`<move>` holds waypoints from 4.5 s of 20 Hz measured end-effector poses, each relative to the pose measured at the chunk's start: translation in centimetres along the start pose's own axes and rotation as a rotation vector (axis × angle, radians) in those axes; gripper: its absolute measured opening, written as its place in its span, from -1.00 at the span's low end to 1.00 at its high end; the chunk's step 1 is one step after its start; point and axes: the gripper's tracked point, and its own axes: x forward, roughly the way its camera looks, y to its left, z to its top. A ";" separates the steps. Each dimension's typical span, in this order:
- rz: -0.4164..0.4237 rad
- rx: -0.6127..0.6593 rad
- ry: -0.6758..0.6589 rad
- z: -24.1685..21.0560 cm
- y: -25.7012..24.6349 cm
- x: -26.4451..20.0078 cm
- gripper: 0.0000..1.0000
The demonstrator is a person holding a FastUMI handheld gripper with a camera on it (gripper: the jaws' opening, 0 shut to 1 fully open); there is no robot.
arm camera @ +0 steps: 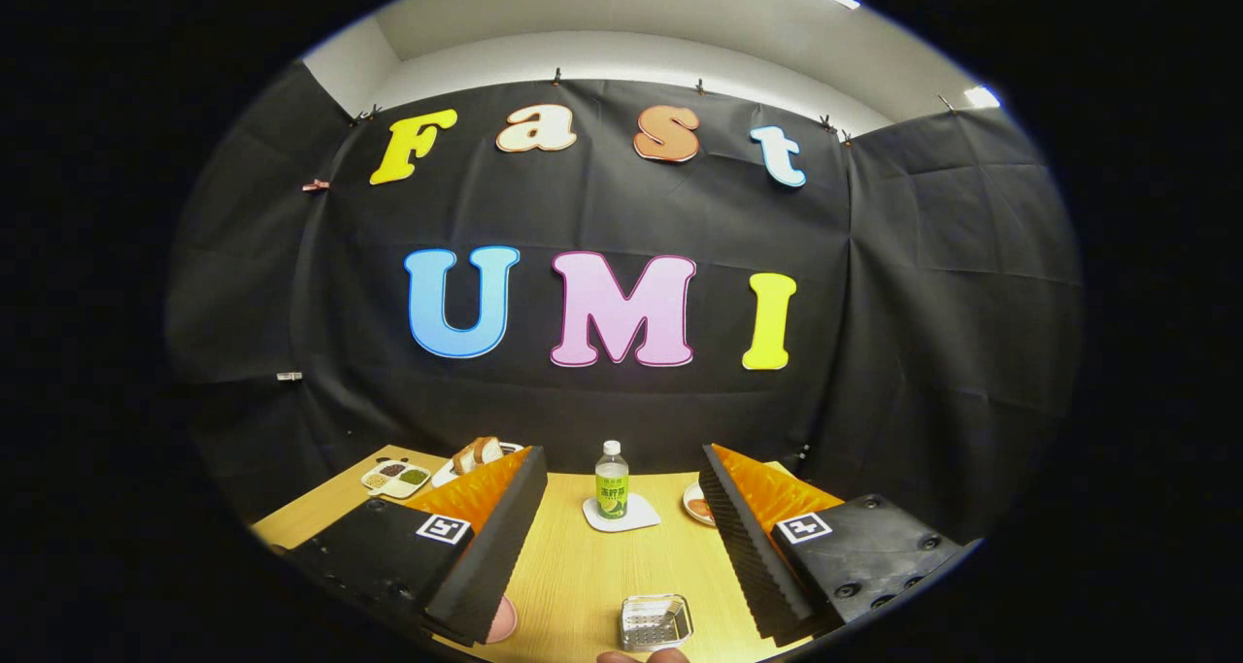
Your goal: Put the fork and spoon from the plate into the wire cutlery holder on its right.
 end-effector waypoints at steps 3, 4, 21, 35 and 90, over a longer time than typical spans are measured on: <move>-0.019 0.018 0.061 -2.4 0.4 0.5 0.96; -0.024 0.024 0.087 -3.3 0.5 0.7 0.96; 0.345 -0.069 0.535 -19.2 16.1 -1.5 0.97; 0.324 -0.263 0.994 -35.5 18.1 -4.8 0.69; 0.332 0.142 1.352 -20.1 -6.3 -7.4 -0.80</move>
